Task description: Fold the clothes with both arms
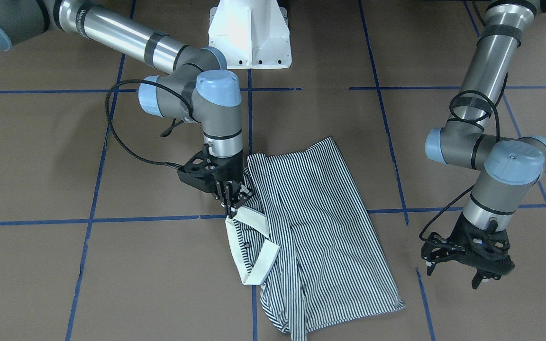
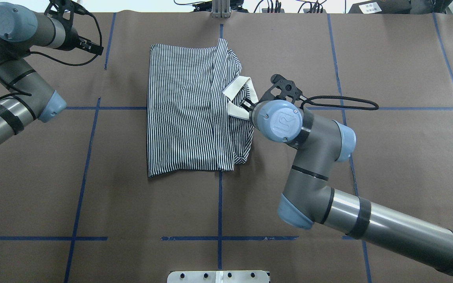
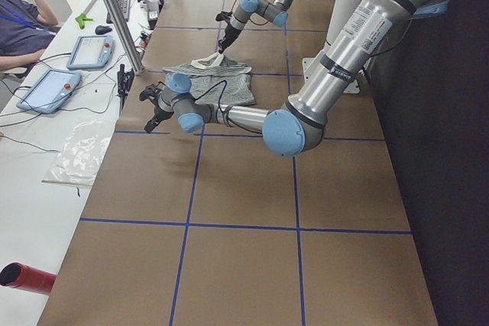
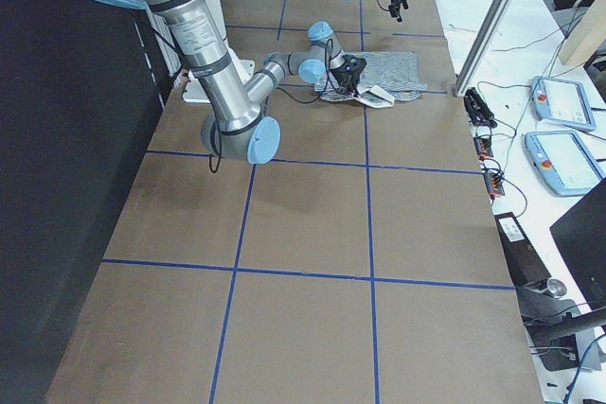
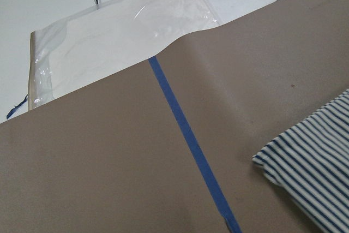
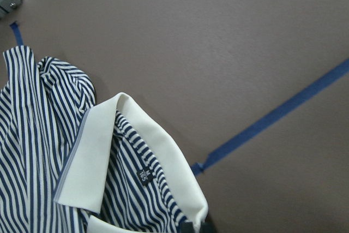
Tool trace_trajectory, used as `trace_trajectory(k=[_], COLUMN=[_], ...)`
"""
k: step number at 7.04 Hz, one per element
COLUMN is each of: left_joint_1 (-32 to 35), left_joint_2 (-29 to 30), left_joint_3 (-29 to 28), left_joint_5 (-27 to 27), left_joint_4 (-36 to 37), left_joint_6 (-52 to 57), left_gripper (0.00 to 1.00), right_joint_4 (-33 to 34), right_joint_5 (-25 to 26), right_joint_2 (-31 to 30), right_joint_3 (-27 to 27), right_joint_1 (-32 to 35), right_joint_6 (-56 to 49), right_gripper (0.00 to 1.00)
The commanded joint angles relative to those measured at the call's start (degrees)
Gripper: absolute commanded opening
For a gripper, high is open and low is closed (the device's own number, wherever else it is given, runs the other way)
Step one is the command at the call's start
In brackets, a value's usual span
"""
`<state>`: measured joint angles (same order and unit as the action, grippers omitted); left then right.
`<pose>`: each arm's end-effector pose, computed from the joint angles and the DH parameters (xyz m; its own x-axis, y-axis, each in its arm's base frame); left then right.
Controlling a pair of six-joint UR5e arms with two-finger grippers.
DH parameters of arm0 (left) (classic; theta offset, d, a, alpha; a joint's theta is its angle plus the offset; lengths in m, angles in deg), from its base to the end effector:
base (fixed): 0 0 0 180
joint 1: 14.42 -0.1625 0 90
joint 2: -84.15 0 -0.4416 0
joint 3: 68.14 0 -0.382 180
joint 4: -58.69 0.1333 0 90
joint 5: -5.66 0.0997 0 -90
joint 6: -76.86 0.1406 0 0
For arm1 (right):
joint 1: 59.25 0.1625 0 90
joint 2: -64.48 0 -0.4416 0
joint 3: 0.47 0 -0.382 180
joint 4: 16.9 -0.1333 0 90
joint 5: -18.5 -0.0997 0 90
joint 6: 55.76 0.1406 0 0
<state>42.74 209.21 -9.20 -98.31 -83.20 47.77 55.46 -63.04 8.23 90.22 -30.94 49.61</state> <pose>0.3523 -0.7291 0.4913 0.7656 0.3776 -0.5208 0.0780 0.7492 0.6577 -0.5709 -0.4824 0.3205 0.3703 0.4972 0.7846 -0.6942 0.7093 -0.1219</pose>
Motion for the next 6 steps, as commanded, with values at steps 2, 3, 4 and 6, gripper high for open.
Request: trace_trajectory(k=[2,3,4,6], left_joint_1=[-0.29,-0.38,-0.47,-0.47], left_joint_2=[-0.25,-0.25,-0.34,-0.69], left_joint_3=[0.57,0.66,1.36,1.45], left_joint_5=[0.00,0.00,0.00,-0.09], left_joint_4=[-0.06,-0.06,0.03,0.12], left_joint_6=[-0.35,-0.44,-0.79,-0.79], left_gripper=[1.00,1.00,1.00,1.00], right_joint_4=[-0.20,-0.02,-0.02,0.15], right_joint_5=[2.35,2.35,1.92,-0.10], right_joint_2=[-6.67,-6.85,-7.12,-15.68], right_joint_3=[3.52,3.61,4.74,14.11], right_joint_1=[-2.65,-2.91,-2.56,-2.39], right_joint_6=[-0.43,-1.65,-7.66,-22.95], right_gripper=[0.00,0.99,1.00,1.00])
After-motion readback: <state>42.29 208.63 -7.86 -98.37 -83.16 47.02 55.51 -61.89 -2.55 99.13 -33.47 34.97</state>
